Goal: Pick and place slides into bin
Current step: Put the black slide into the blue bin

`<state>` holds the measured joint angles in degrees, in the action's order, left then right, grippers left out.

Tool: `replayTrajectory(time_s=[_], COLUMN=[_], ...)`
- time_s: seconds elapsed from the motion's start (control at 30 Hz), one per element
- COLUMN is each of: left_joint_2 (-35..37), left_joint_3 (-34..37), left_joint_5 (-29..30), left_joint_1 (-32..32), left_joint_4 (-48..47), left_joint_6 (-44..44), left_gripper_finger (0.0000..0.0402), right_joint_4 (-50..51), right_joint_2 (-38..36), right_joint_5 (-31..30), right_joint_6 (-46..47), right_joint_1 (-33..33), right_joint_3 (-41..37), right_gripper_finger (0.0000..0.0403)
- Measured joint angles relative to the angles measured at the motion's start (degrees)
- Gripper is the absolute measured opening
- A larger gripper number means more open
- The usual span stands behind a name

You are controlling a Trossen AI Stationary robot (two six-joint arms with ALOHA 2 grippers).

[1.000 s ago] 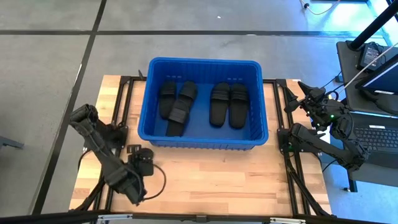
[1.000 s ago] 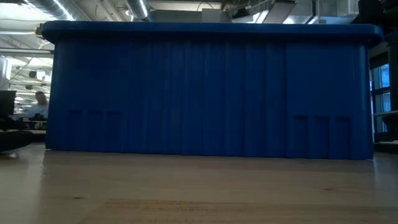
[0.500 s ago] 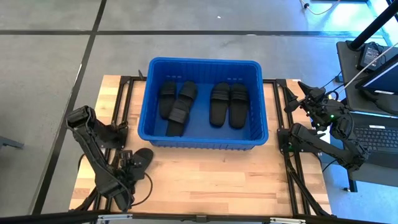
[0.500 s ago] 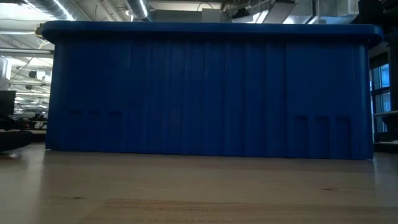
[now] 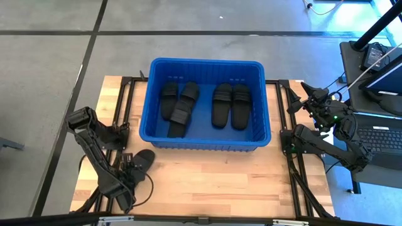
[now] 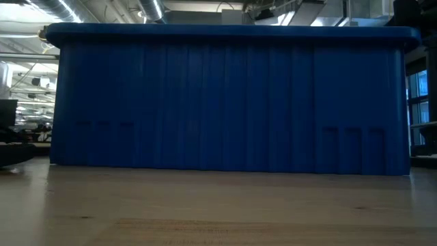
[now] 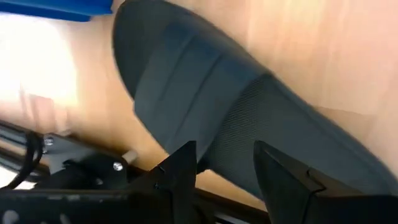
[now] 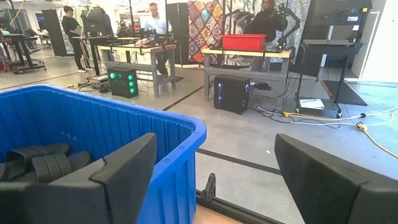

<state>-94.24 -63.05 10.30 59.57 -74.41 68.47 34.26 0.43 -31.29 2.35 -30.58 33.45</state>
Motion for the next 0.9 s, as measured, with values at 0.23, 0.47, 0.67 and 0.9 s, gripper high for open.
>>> replayTrajectory(time_s=[0.23, 0.47, 0.67, 0.9], left_joint_2=[0.0, 0.0, 0.02, 0.02], left_joint_3=[0.14, 3.55, 6.59, 7.59], left_joint_5=[2.01, 2.0, 2.08, 2.27], left_joint_1=[-0.04, -0.67, -2.89, -4.44], left_joint_4=[-0.97, -0.07, 0.15, 0.48], left_joint_6=[0.0, 0.28, 0.39, 0.41], left_gripper_finger=[0.0153, 0.0153, 0.0153, 0.0153], right_joint_4=[0.0, 0.0, 0.0, 0.0], right_joint_2=[-0.01, -0.01, -0.02, 0.0], right_joint_5=[-0.01, -0.02, -0.02, -0.02], right_joint_6=[0.02, 0.02, 0.2, 0.2], right_joint_1=[0.0, -0.01, -0.01, 0.0], right_joint_3=[0.0, 0.0, 0.0, 0.0], right_gripper_finger=[0.0327, 0.0327, 0.0327, 0.0327])
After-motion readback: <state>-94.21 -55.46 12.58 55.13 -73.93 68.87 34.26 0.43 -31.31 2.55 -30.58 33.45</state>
